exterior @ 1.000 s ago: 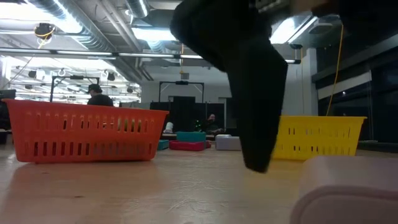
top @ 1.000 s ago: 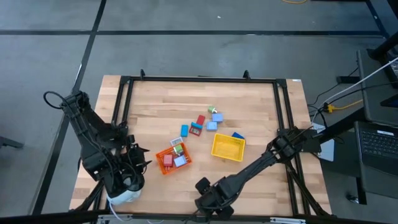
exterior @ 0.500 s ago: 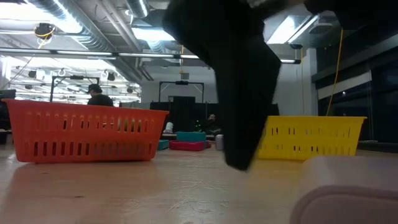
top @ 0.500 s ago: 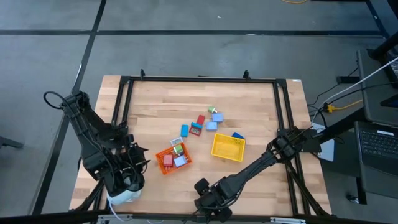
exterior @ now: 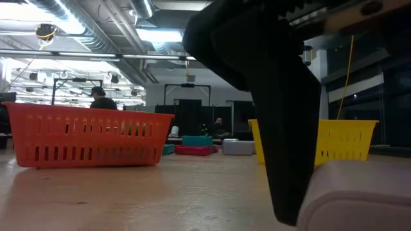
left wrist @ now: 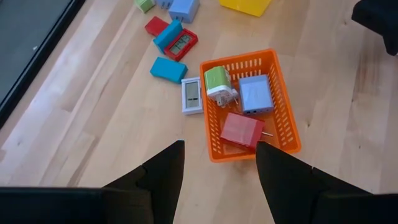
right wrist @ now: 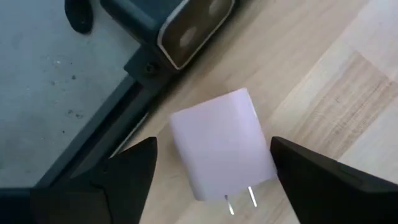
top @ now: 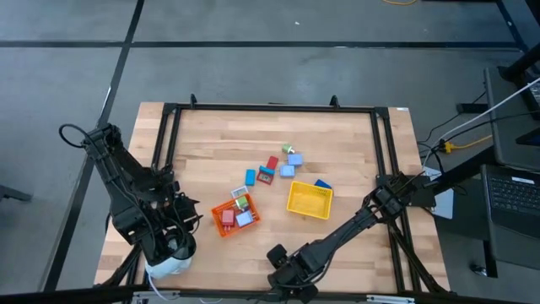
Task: Pick & Place Office items
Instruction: Put the light pink charger adapter into the orange bin
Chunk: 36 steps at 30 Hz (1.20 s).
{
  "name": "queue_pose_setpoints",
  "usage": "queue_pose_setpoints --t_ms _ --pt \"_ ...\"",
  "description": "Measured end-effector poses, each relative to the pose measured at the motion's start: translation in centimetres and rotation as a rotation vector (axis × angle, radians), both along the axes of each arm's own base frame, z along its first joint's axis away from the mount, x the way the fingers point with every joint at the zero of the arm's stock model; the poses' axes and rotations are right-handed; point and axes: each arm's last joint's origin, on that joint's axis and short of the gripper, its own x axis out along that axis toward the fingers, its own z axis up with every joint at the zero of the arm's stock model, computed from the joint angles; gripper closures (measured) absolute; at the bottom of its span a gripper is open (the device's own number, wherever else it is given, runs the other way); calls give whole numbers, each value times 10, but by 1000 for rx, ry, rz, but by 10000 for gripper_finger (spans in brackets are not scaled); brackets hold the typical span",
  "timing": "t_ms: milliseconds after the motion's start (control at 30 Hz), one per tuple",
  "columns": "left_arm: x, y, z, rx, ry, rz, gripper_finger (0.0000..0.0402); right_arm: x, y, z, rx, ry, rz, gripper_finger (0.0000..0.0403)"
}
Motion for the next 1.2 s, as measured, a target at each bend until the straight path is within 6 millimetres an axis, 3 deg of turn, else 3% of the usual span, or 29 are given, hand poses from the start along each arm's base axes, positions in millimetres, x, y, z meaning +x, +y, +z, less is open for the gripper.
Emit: queue_pose_setpoints --t_ms 333,633,800,1033,1200 --pt "0 0 0 -26 0 24 208 1 1 1 9 -17 -1 199" --pt "0 0 0 -38 -4 38 208 8 -10 2 -41 -46 -69 199" --pt "0 0 0 -41 -5 42 208 17 -33 14 -110 -64 -138 204" --pt "0 0 0 -41 -5 43 208 39 -80 56 -89 -190 -266 204" --pt "-1 0 0 -39 -4 43 208 65 -112 81 -8 -324 -349 205"
